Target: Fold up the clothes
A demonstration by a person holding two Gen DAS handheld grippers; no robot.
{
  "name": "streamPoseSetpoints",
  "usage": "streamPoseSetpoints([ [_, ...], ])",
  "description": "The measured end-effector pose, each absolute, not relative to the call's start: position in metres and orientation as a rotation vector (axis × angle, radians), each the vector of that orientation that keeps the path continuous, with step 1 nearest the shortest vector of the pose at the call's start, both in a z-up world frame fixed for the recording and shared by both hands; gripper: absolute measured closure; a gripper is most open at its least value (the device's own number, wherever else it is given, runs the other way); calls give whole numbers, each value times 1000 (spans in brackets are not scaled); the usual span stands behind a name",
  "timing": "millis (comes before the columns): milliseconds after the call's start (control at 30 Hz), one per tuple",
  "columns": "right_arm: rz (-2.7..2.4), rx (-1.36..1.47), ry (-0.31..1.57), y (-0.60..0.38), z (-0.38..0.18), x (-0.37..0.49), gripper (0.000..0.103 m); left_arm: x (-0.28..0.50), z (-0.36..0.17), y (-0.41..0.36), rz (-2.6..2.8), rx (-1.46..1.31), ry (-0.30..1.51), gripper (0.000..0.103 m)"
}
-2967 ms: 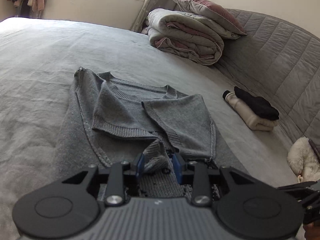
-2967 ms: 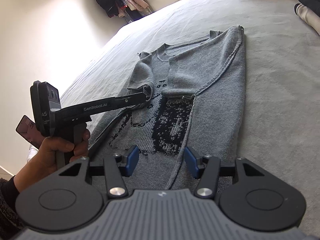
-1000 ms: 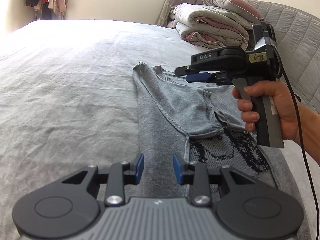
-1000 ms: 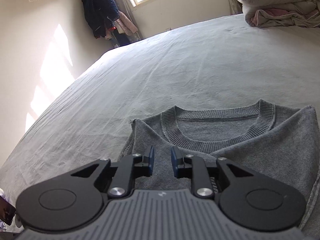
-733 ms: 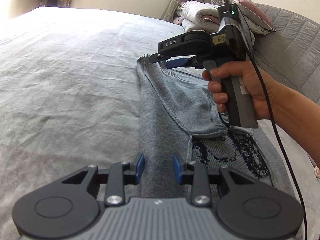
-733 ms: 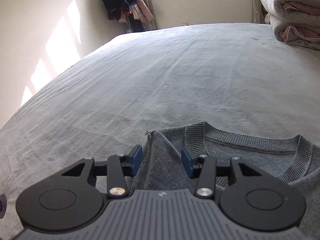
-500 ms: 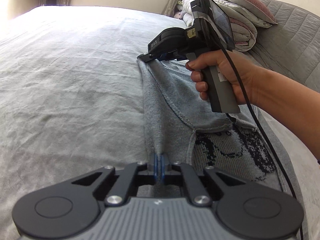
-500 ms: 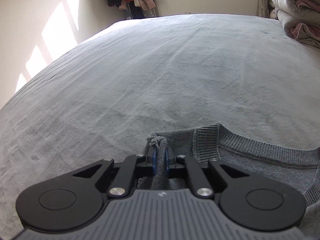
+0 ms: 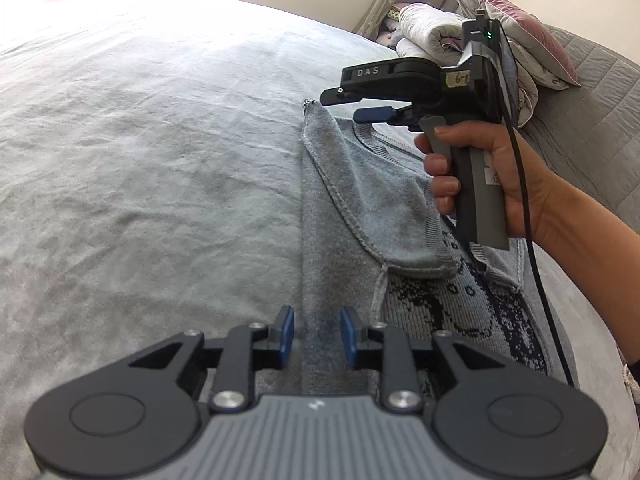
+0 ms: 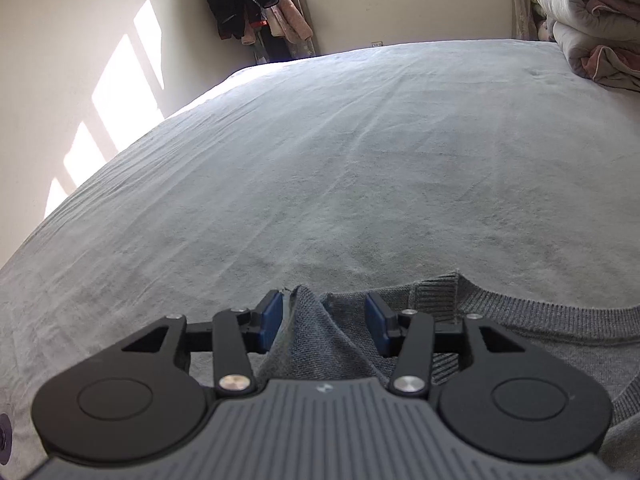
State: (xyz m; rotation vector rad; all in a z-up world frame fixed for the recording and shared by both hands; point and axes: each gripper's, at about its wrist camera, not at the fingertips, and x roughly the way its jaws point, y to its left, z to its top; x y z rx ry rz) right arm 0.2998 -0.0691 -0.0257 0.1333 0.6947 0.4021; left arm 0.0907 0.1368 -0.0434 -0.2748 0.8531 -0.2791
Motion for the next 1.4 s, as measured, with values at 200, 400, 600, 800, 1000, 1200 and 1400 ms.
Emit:
streamPoseSetpoints([
  [200, 349, 119, 713, -105, -21, 270, 54, 88, -34, 141, -330, -311, 817, 79],
  [400, 291, -1, 772, -111, -47, 244, 63, 85, -37, 123, -425, -232, 861, 79],
  [600, 271, -207, 662, -84, -52, 223, 101, 86, -47, 107, -422, -113, 907, 80],
  [800, 213, -222, 604, -86, -37, 229, 101, 84, -47, 104, -439, -101, 903, 99],
  [1000, 150, -156, 697, -93, -52, 241, 98, 88, -50, 105, -452, -151, 923, 89],
  [1200, 156, 139, 730, -127, -31, 189, 51, 83, -48, 104, -463, -182, 942, 81],
  [1400, 252, 278, 762, -140, -17, 108, 51, 74, -49, 100, -450, -229, 954, 81],
])
